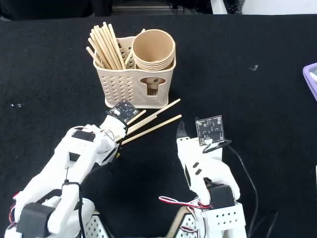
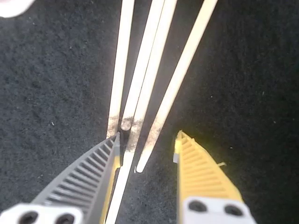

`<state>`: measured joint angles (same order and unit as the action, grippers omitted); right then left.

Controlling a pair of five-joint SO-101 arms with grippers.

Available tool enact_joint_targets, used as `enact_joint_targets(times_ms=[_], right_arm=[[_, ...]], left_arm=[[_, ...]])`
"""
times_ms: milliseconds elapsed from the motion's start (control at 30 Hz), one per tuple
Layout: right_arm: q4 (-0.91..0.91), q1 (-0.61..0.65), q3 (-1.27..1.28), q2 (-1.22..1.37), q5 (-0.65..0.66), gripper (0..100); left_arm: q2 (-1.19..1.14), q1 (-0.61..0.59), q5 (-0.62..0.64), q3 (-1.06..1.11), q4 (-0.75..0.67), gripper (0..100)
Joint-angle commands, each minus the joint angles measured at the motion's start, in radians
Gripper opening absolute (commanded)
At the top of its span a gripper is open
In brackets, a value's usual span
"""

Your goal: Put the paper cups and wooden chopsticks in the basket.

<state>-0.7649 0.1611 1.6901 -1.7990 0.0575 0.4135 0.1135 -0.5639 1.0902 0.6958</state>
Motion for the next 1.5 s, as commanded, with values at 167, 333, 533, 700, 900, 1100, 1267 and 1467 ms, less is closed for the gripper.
enact_joint_targets(times_ms=[167, 333, 533, 700, 900, 1100, 1267, 1467], right_arm=[[-0.005, -0.015, -0.005, -0.070, -0.002, 15.2], [-0.005, -0.015, -0.005, -0.070, -0.002, 15.2], [-0.003, -0.015, -0.005, -0.070, -0.002, 15.2], [-0.002, -0.015, -0.005, -0.071, -0.002, 15.2], [0.000, -0.015, -0.005, -0.071, -0.002, 15.2], [0.000, -0.015, -0.005, -0.073, -0.002, 15.2], [-0.002, -0.015, -0.005, -0.073, -0.002, 15.2], [-0.002, -0.015, -0.005, -0.071, -0.002, 15.2]], left_arm=[[-0.216, 0.013, 0.009, -0.182, 0.092, 19], [-0.219, 0.051, 0.008, -0.183, 0.104, 15], [-0.219, 0.108, 0.006, -0.182, 0.175, 3], [-0.219, 0.107, 0.000, -0.185, 0.241, 4], [-0.157, 0.102, -0.066, -0.183, 0.347, 3], [0.069, 0.061, -0.167, -0.182, 0.512, 3], [0.169, 0.007, -0.290, -0.182, 0.612, 3], [0.187, -0.033, -0.292, -0.196, 0.621, 3]])
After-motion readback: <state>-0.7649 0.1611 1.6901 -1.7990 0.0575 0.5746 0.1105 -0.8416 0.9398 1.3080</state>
